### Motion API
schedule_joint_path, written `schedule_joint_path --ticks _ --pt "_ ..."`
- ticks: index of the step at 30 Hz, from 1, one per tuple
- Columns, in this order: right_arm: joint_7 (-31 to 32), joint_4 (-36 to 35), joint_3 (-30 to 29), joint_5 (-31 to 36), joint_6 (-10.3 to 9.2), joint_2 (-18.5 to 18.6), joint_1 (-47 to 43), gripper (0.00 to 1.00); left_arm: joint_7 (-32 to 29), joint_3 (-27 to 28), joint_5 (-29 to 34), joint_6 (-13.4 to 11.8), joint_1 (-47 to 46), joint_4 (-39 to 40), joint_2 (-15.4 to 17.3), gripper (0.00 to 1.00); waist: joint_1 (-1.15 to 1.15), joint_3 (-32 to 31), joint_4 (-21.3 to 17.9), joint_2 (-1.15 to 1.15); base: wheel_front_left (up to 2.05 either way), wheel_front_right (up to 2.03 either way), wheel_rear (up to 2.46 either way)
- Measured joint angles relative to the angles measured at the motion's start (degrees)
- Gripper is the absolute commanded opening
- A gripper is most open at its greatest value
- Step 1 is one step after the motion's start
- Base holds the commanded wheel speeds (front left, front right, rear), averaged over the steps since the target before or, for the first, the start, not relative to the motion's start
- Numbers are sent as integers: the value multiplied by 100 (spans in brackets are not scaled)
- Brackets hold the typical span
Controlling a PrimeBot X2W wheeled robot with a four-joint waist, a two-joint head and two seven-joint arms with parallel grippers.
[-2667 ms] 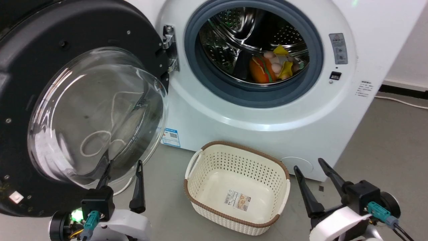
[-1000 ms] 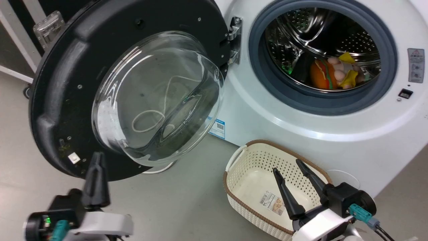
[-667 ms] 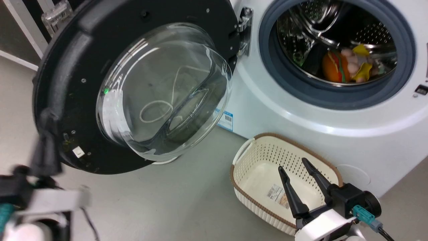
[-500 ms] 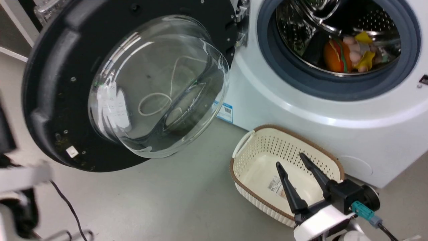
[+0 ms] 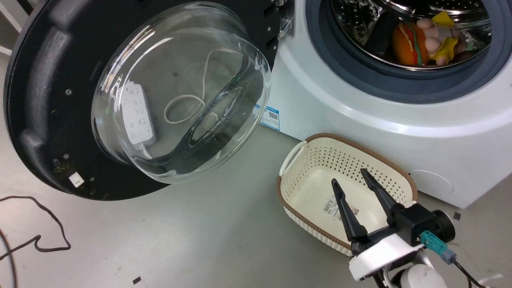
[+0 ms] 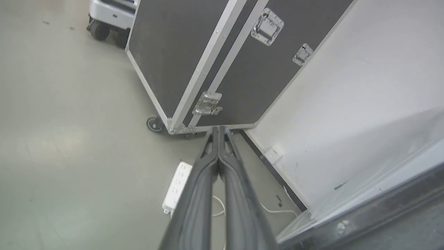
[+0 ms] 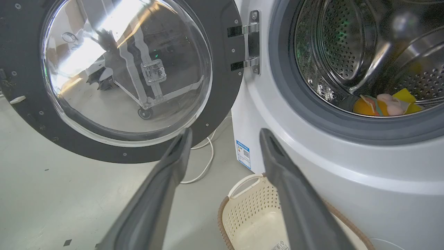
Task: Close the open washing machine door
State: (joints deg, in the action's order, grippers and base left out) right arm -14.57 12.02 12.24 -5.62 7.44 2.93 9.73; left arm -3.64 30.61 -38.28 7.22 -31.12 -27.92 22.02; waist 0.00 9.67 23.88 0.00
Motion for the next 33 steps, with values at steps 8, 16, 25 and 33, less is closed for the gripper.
schedule_joint_path --ticks 8,16,25,33 --pt "-15 43 -7 -18 0 -1 43 100 -2190 73 -2281 0 -213 -599 -104 0 0 -45 -33 0 0 0 0" --pt "-15 63 -55 -44 0 -3 38 100 -3660 -15 -3819 0 425 383 -291 0 -1 -202 -56 0 0 0 0" --pt "-15 66 -253 -172 0 -3 -142 100 -4633 -400 -4522 0 1462 1223 -742 0 -1 -693 -180 0 0 0 0" --pt "-16 58 -714 -180 0 -3 -369 100 -5035 -881 -4757 0 2356 2019 -1439 0 -1 -1027 -653 0 0 0 0"
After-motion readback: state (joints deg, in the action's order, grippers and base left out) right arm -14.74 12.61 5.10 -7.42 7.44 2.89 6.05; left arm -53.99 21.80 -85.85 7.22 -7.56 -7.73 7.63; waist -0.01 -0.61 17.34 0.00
